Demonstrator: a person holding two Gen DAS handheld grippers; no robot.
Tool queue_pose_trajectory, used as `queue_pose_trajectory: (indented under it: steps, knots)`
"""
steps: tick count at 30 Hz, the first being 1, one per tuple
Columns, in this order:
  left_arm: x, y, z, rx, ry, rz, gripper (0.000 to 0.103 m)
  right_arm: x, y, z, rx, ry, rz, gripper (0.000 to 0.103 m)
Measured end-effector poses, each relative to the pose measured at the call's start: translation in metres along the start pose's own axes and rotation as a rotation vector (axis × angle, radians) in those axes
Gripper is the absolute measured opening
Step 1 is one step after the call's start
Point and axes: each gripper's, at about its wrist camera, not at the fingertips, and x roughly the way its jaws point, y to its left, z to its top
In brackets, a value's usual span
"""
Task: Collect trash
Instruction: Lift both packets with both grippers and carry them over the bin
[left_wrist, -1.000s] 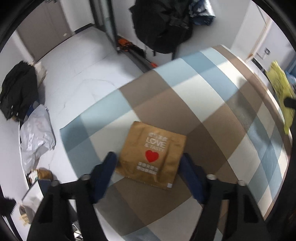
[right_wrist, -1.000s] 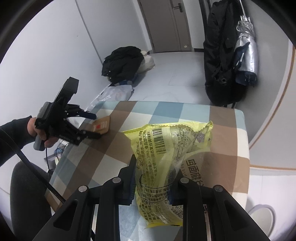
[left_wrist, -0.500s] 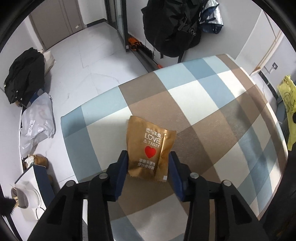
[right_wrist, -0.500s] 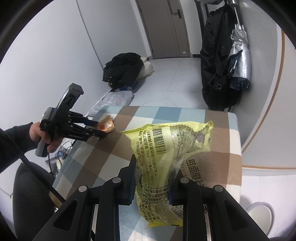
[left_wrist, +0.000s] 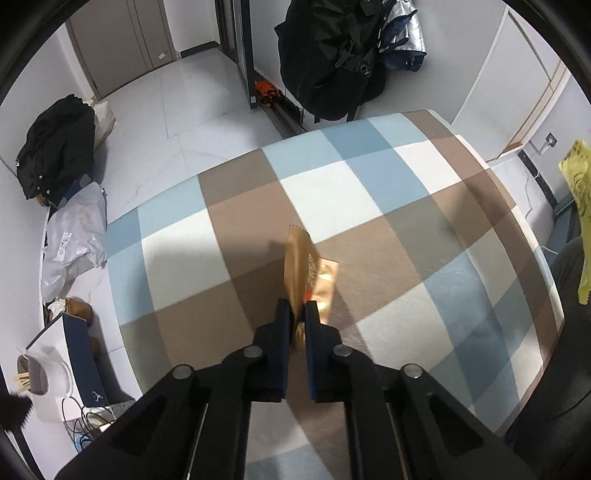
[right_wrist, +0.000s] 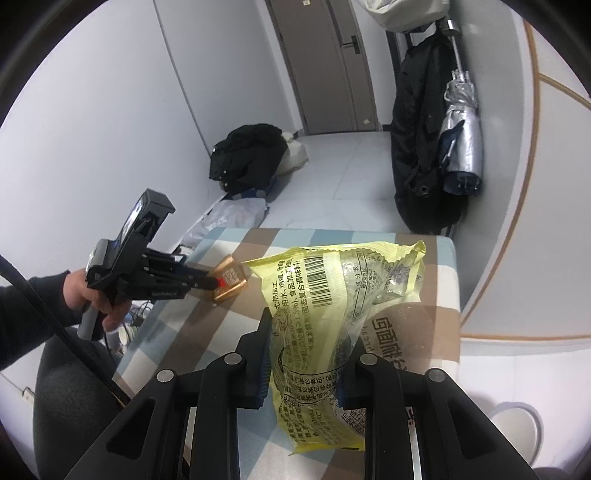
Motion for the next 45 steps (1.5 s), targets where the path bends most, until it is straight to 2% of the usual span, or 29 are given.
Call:
queue_pose_trajectory:
  steps: [8,19,21,28,32,39,45]
  knots:
    - [-0.01,-0.022,-0.005,-0.052,-0.028,0.008,0.001,-0.034,-0.01,0.005,0.007,-0.06,-0.002,0.025]
    - [-0.063,-0.097,0.015,0.058,-0.146,-0.023,0.001,-0.12,-0.048,0.02,0.02,-0.183,-0.074,0.025]
    - [-0.076,-0.101,0.011,0.084,-0.174,-0.003,0.001,-0.135,-0.055,0.019,0.021,-0.194,-0.096,0.025]
    - [-0.12,-0.107,-0.009,0.056,-0.258,-0.028,0.001,-0.158,-0.07,0.011,0.027,-0.218,-0.119,0.025]
    - [-0.136,-0.129,-0.004,0.047,-0.305,-0.08,0.001,-0.168,-0.076,0.002,0.066,-0.23,-0.131,0.025]
    - [-0.145,-0.192,0.036,0.096,-0.371,-0.217,0.001,-0.208,-0.096,-0.015,0.118,-0.27,-0.194,0.025]
    - [-0.117,-0.251,0.078,0.151,-0.341,-0.331,0.001,-0.236,-0.133,-0.032,0.197,-0.28,-0.276,0.026]
